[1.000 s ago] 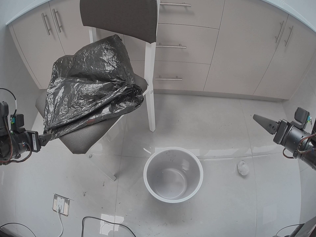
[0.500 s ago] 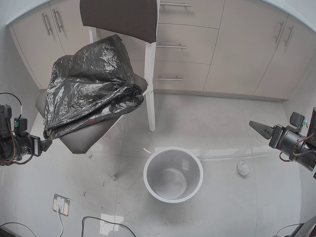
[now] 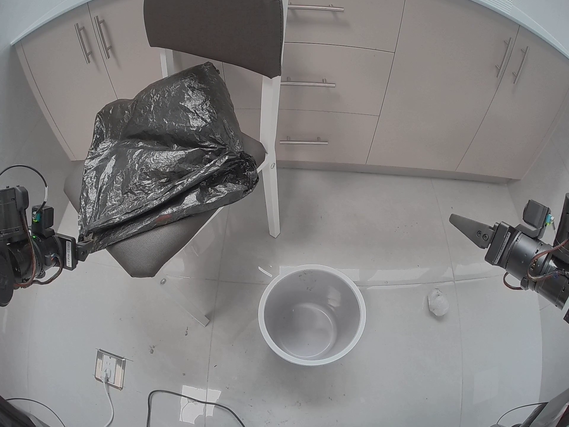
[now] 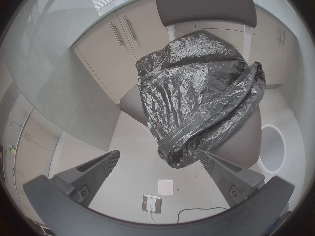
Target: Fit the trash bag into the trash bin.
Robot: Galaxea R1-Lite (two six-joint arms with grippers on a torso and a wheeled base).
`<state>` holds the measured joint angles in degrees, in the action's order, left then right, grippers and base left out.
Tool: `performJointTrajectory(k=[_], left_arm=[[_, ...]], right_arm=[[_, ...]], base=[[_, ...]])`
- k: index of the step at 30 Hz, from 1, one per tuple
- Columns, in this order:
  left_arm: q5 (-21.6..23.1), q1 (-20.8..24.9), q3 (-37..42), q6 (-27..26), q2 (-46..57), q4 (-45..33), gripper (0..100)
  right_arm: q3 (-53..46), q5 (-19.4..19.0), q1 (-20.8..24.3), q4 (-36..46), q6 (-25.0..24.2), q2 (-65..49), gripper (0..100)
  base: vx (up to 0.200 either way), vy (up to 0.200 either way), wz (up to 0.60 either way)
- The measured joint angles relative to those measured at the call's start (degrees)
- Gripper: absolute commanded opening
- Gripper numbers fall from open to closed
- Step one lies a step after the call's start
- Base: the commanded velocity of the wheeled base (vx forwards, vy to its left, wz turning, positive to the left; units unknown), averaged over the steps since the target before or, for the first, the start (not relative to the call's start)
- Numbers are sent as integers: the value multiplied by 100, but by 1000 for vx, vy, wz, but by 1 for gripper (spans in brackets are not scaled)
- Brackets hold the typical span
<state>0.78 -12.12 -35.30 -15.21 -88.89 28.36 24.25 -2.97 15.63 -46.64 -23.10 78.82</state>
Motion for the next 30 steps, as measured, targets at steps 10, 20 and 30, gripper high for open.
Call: performJointTrajectory(k=[10, 20, 30], left_arm=[[-132, -55, 27, 6, -466, 717, 100], [-135, -65, 163, 304, -761, 1506, 100], [-143, -65, 301, 884, -931, 2143, 100]], right_arm=[[-40, 0, 0, -33, -2, 0, 100], [-88, 0, 0, -211, -2, 26, 100], [-138, 0, 0, -334, -5, 45, 100]], base=[[0, 0, 0], [0, 0, 0], [0, 0, 0]])
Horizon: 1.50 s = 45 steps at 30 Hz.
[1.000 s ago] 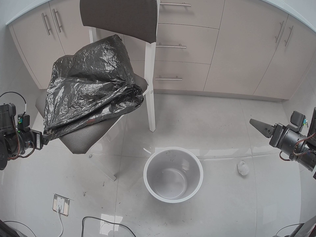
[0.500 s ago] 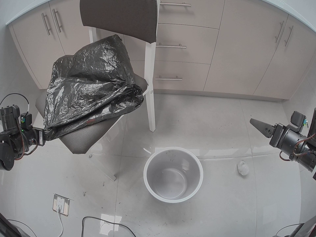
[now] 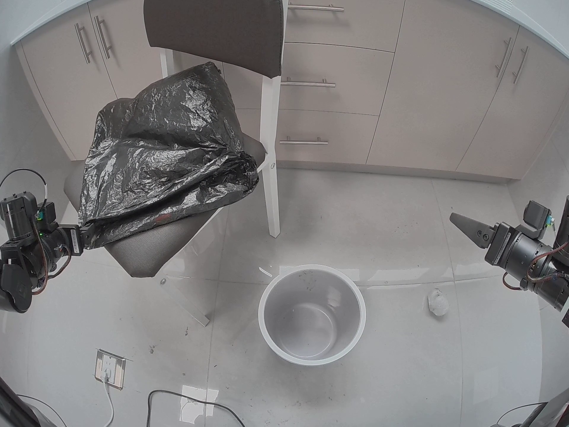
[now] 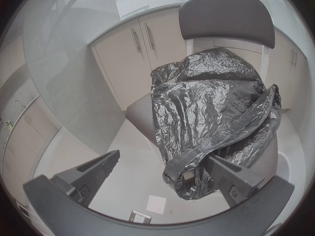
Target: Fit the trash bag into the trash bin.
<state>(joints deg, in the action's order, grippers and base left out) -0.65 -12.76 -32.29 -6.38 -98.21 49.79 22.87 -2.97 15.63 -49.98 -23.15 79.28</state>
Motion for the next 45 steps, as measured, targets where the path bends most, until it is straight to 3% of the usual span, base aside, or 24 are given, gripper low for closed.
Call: performJointTrajectory(k=[7, 20, 21, 33, 40, 45], left_arm=[[-1, 4, 96, 74, -229, 627, 100], [2, 23, 107, 477, -488, 965, 100], [2, 26, 105, 505, -505, 1012, 0], [140, 30, 52, 741, -714, 1251, 0], [425, 9, -6, 1354, -970, 1957, 0], [456, 1, 2, 2065, -937, 2015, 0]], right_arm=[[-13, 2, 0, -76, 2, 0, 100], [-55, 0, 0, -161, 2, 16, 100], [-55, 0, 0, -161, 2, 16, 100], [-90, 7, 16, -158, 24, -43, 100], [-143, 16, 5, -158, 46, -45, 100], [-155, 18, 5, -158, 55, -56, 100]], base=[[0, 0, 0], [0, 0, 0], [0, 0, 0], [0, 0, 0], [0, 0, 0], [0, 0, 0]])
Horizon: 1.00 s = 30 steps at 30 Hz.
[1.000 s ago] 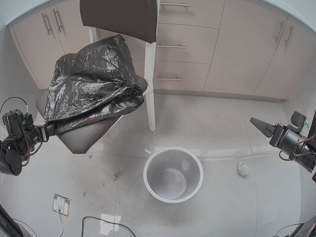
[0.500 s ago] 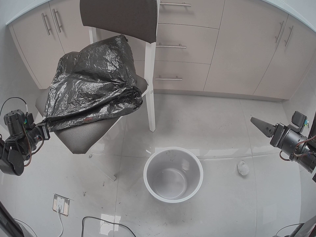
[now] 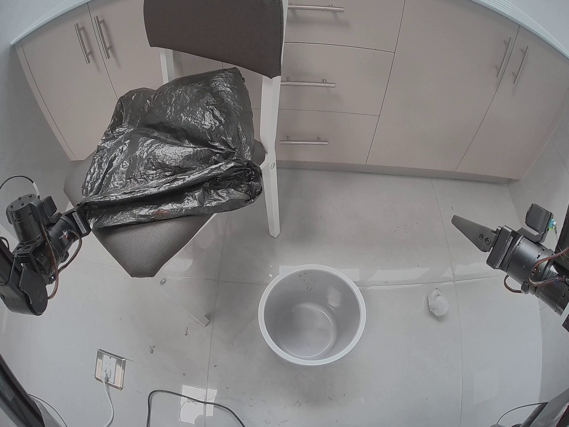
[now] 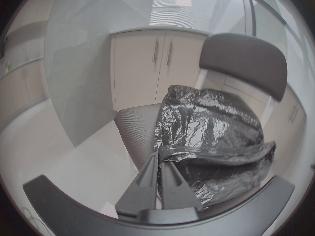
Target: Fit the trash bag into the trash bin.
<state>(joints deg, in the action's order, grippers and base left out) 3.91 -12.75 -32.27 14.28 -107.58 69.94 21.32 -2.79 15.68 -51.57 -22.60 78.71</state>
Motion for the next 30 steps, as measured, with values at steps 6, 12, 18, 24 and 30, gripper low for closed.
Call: performJointTrajectory(k=[6, 12, 18, 24, 30], left_arm=[[418, 29, 41, 1217, 262, -296, 0], [1783, 16, -85, 2894, 736, -1362, 0], [3311, -157, -340, 4019, 1191, -2122, 0], [4393, -235, -334, 4404, 1536, -2320, 0], [5304, -96, -94, 4490, 1715, -2343, 0]], right_arm=[[-7, -5, 6, 0, 5, -16, 100], [-7, -7, 11, 0, 5, -16, 100], [-13, -10, 13, 0, 9, -16, 100], [-57, -18, 63, 2, 11, -11, 100], [-129, -66, 135, 11, 16, -2, 100]], base=[[0, 0, 0], [0, 0, 0], [0, 0, 0], [0, 0, 0], [0, 0, 0]])
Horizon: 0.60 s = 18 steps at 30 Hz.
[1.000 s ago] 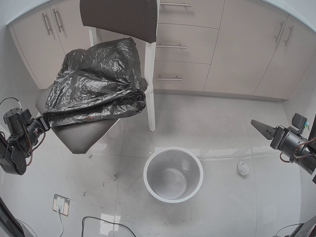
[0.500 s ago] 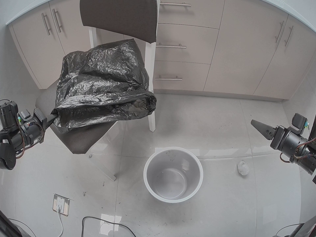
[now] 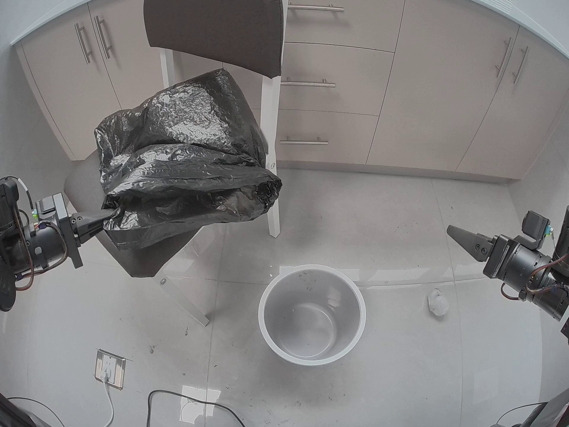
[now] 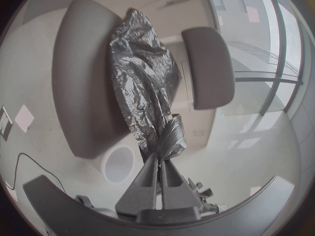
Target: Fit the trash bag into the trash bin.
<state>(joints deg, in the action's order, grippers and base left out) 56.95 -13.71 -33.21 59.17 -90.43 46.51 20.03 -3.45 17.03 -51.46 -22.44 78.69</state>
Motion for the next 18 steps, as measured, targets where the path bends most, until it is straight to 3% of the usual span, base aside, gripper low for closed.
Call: performJointTrajectory(k=[5, 12, 15, 18], left_arm=[[775, 182, 243, -13, 101, 71, 0], [2459, 317, 653, -35, 402, 558, 0], [2767, 503, 848, -33, 628, 976, 0], [2793, 757, 968, -30, 805, 1067, 0]], right_arm=[[-68, -144, 77, 11, 11, 28, 100], [-104, -212, 129, 20, 28, 105, 100], [-116, -350, 144, 28, 30, 152, 100], [-151, -681, 179, 37, 11, 201, 100]], base=[[0, 0, 0], [0, 0, 0], [0, 0, 0], [0, 0, 0]])
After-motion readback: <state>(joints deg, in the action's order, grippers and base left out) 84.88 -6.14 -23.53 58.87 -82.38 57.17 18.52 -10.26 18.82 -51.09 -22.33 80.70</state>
